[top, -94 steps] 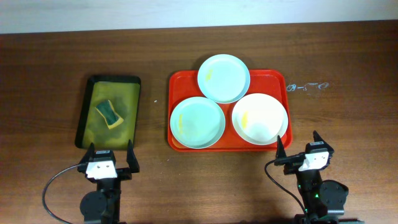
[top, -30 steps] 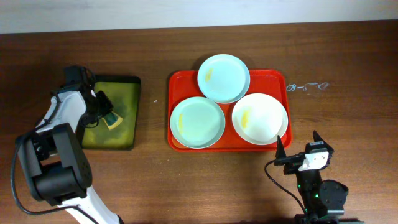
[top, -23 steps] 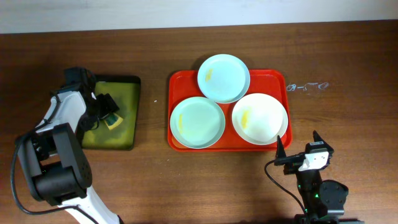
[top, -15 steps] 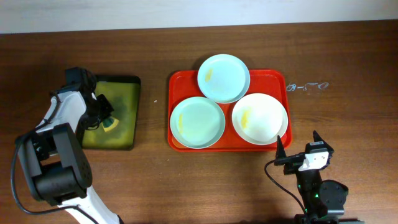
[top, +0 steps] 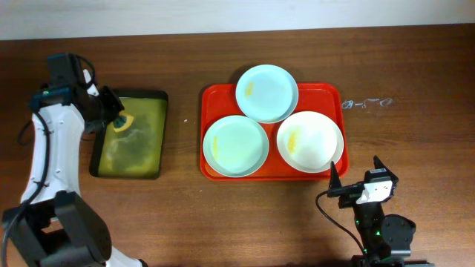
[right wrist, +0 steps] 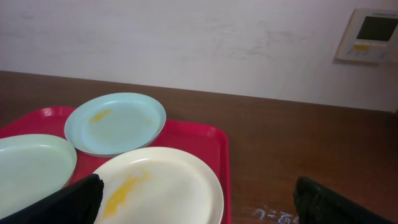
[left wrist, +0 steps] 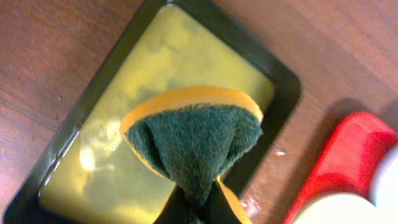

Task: Clean dirty plates on tray and stack at the side
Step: 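Reach the left gripper into the black tray and grasp the sponge, then carry the sponge with the left gripper onto the lower-left green plate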

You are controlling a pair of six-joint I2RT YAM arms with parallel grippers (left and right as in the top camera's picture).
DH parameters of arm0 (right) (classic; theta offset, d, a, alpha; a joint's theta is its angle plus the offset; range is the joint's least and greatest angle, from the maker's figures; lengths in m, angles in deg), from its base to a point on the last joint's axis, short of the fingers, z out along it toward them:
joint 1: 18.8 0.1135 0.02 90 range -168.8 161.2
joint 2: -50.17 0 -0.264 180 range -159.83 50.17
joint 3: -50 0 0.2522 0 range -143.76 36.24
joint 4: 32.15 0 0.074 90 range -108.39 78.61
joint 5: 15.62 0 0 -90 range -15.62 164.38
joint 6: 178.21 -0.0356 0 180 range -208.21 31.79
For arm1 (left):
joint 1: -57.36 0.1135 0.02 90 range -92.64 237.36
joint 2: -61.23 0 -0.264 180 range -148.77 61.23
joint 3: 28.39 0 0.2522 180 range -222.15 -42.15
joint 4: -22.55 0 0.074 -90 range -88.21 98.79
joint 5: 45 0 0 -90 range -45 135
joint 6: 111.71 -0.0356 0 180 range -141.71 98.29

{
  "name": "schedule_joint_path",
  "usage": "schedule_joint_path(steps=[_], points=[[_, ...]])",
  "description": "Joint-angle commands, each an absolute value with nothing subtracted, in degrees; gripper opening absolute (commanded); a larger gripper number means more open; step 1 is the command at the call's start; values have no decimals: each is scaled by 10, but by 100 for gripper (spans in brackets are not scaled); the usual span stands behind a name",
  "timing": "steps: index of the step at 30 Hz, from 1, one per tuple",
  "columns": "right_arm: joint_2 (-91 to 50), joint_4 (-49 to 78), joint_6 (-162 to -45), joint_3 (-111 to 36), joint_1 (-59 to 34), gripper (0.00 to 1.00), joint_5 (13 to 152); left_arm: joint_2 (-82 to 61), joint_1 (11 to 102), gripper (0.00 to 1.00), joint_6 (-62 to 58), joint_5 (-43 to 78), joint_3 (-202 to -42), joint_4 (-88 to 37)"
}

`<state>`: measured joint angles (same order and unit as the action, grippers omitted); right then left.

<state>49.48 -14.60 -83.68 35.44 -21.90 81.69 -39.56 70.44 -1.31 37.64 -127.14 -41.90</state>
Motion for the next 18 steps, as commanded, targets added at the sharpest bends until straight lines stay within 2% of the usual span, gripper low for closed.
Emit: schedule_joint_path(steps=[1, 4, 7, 10, 13, 15, 18], points=[[498, -146, -837, 359, -214, 98, 812, -422, 678, 0, -16, 480, -1165, -351], [498, -146, -837, 359, -214, 98, 812, -418, 675, 0, -16, 475, -1173, -359], [498, -146, -837, 359, -214, 98, 812, -373, 674, 0, -16, 378, -1249, -411], [498, -146, -837, 359, -214, 98, 812, -303, 650, 0, -16, 289, -1263, -412], [498, -146, -837, 359, -214, 98, 812, -289, 579, 0, -15, 263, -1260, -430], [498, -146, -837, 359, -214, 98, 812, -305, 492, 0, -15, 271, -1237, -417], [498, -146, -837, 359, -214, 98, 812, -361, 377, 0, 48, 359, -1205, -370]])
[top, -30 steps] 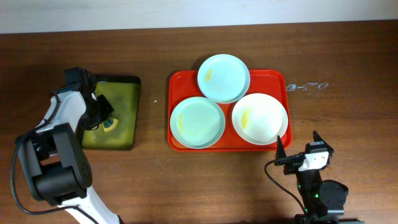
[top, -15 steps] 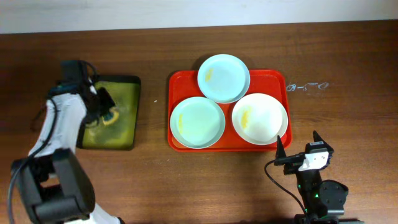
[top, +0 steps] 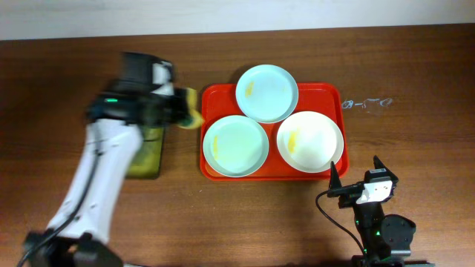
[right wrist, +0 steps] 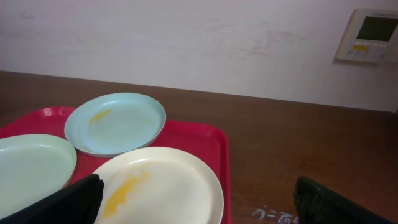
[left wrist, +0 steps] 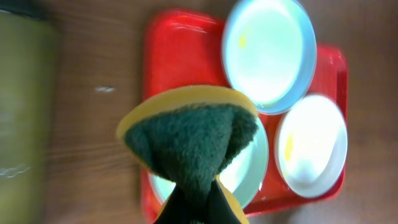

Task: Clean dirty plates on tray and stack at the side
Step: 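Carry the sponge with the left gripper onto the lower-left green plate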

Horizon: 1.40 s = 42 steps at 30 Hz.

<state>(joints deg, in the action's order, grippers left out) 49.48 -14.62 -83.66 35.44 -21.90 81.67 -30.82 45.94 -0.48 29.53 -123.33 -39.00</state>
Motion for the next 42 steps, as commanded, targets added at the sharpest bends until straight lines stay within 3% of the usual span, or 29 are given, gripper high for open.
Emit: schedule_joint_path(steps=[1, 5, 8, 9, 10, 11, 12, 13, 16, 21, 24, 27, 36, 37, 40, 42], points=[[498, -146, -837, 359, -214, 98, 812, -387, 344, 0, 67, 403, -1205, -362], [498, -146, -837, 359, -214, 98, 812, -481, 255, 0, 84, 462, -1205, -290], [498, -146, -837, 359, -214, 98, 812, -504, 241, 0, 85, 483, -1205, -286], [498, -146, -837, 359, -214, 98, 812, -504, 242, 6, 85, 483, -1205, -287], [498, -146, -837, 359, -214, 98, 812, -504, 244, 34, 85, 485, -1206, -287], [498, -146, -837, 359, -214, 98, 812, -504, 248, 45, 84, 487, -1208, -288], [498, -146, -837, 359, -214, 98, 812, -503, 255, 68, 84, 489, -1214, -297], [498, -146, -837, 359, -214, 98, 812, -501, 260, 82, 84, 486, -1220, -306], [498, -146, -837, 359, -214, 98, 812, -462, 290, 97, 84, 442, -1268, -368], [498, -146, -837, 359, -214, 98, 812, -308, 349, 99, 84, 410, -1331, -481], [498, -146, -837, 359, -214, 98, 812, -214, 387, 99, 84, 536, -1331, -596], [498, -146, -837, 359, -214, 98, 812, -179, 407, 99, 84, 569, -1331, -669], [498, -164, -845, 359, -214, 98, 820, -183, 407, 99, 84, 569, -1301, -682], [498, -186, -878, 359, -214, 98, 867, -185, 407, 99, 84, 569, -1301, -682], [498, -221, -1093, 359, -214, 98, 1192, -188, 407, 100, 84, 568, -1300, -672], [498, -315, -1194, 359, -214, 98, 1235, -188, 407, 99, 84, 568, -1300, -669]])
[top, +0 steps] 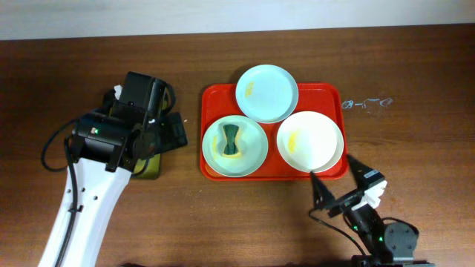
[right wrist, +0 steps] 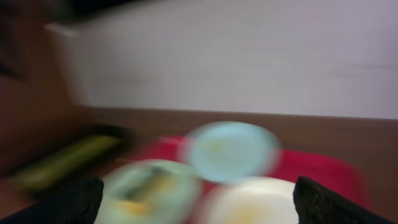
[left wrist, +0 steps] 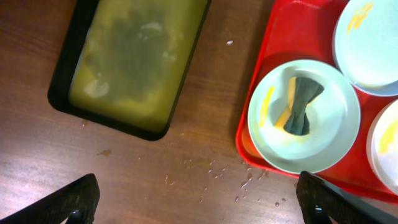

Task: Clean dirty plates on tray and stack at the side
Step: 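Carry the sponge with the left gripper onto the lower-left green plate, then reach the right gripper to grip the rim of the lower-left plate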

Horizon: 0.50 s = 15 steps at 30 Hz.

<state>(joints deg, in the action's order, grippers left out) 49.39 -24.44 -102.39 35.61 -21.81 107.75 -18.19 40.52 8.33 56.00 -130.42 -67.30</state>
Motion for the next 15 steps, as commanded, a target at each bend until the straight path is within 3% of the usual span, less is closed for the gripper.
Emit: schedule_joint_path(steps=[1, 4, 7, 11, 15], points=[[498, -377, -1234, 359, -214, 98, 1235, -188, 407, 99, 84, 568, -1300, -670], [498, -641, -1295, 356, -214, 98, 1146, -188, 407, 99, 84, 568, -1300, -669], [493, -641, -1292, 286, -214, 98, 999, -188, 407, 99, 84, 569, -1300, -669], [392, -338, -1121, 60, -214, 98, 1013, -188, 407, 99, 84, 568, -1300, -669], [164, 56, -1013, -212, -214, 98, 1058, -188, 407, 99, 84, 568, -1300, -665]])
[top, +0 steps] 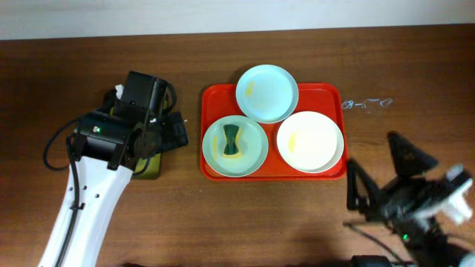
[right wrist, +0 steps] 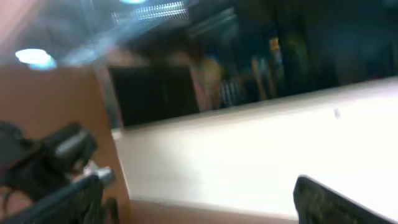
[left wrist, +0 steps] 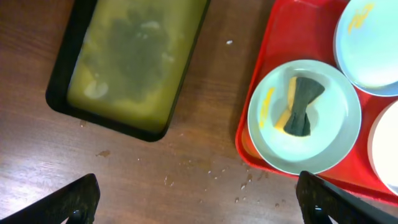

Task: Clean dirty plates on tray and stack at the side
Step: 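Reach the right gripper to grip the rim of the lower-left plate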

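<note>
The red tray [top: 326,95] carries three plates with yellow smears: a light blue one [top: 267,93] at the back, a pale green one [top: 249,152] at front left and a cream one [top: 310,141] at front right. A green-and-yellow sponge [left wrist: 301,106] lies pinched like a bow on the green plate [left wrist: 329,137]. My left gripper [top: 167,133] hangs open and empty between the soap tray and the red tray. My right gripper [top: 372,154] is open and blurred at the front right of the red tray; its own view shows only wall and room.
A black tray of yellowish soapy water [left wrist: 134,62] lies left of the red tray, partly under my left arm in the overhead view. Water drops [left wrist: 217,174] spot the brown table before it. Faint marks [top: 367,103] show on the table right of the red tray.
My right gripper has moved up and to the right, from the tray's front right corner; its camera now faces the wall instead of the plates. The left arm, sponge and plates are unchanged.
My left gripper first held the sponge over the soap tray, then beside the red tray's left edge. Later the sponge lay on the green plate with the left gripper open and drawn back. The right gripper stayed open at the front, then shifted and lifted.
</note>
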You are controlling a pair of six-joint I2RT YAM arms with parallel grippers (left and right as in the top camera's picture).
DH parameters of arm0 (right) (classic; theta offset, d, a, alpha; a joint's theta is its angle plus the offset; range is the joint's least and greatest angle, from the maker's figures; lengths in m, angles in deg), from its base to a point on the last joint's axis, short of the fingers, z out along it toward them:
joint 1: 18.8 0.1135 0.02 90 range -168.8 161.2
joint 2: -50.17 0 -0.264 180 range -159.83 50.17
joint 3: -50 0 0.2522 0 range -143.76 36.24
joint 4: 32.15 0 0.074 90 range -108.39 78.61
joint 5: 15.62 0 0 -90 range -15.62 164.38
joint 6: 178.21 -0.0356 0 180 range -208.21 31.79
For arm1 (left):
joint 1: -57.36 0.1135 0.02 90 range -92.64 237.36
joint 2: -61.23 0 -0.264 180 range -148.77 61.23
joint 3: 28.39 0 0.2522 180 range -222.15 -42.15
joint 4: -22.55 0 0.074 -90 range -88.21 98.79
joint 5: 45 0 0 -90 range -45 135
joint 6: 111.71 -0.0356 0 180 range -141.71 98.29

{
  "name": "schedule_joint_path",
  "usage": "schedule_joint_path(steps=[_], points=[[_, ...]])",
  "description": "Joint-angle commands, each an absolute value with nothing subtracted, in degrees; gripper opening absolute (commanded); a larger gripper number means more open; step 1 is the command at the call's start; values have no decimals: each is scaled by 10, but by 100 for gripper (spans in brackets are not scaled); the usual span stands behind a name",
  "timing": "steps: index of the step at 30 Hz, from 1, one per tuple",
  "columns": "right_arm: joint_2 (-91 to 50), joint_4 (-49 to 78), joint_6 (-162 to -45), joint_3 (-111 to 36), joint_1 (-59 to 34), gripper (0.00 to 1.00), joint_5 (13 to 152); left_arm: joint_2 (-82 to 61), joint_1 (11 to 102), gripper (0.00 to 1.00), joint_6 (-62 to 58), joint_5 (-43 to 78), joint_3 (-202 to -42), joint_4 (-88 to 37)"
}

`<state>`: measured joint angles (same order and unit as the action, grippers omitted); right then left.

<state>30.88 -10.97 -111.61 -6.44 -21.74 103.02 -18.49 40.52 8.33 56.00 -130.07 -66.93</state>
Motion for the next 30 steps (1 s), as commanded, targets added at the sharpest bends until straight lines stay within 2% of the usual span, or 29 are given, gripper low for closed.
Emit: schedule_joint_path(steps=[1, 3, 5, 6, 7, 8, 9, 10, 12, 15, 16, 20, 21, 30], points=[[101, 129, -1002, -275, -214, 98, 1086, -189, 407, 99, 84, 568, -1300, -665], [-33, 210, -1014, -374, -214, 98, 1248, -189, 407, 99, 84, 568, -1300, -665], [-106, 209, -1015, -392, -214, 98, 1377, -189, 407, 99, 84, 568, -1300, -665], [-157, 198, -1020, -392, -204, 72, 1414, -189, 407, 99, 85, 568, -1300, -665], [-211, 224, -1004, -392, -175, 64, 1365, -189, 407, 99, 84, 568, -1300, -663], [-230, 240, -1002, -392, -155, 61, 1304, -189, 407, 99, 84, 568, -1300, -663], [-258, 260, -1004, -392, -118, 56, 1184, -189, 407, 99, 84, 568, -1300, -663], [-293, 273, -1019, -392, -73, 56, 1054, -189, 407, 99, 85, 567, -1300, -664], [-354, 279, -1031, -397, -24, 62, 964, -189, 407, 100, 85, 566, -1300, -662], [-487, 298, -1030, -448, -1, 64, 946, -189, 407, 99, 85, 566, -1300, -648], [-521, 296, -1030, -460, -1, 57, 931, -189, 407, 99, 85, 566, -1300, -645], [-603, 257, -999, -464, 0, 48, 896, -189, 407, 99, 85, 566, -1300, -643], [-619, 244, -976, -464, 3, 41, 906, -190, 407, 99, 85, 566, -1297, -638], [-648, 240, -957, -459, 18, 41, 876, -231, 407, 99, 85, 527, -1262, -600]])
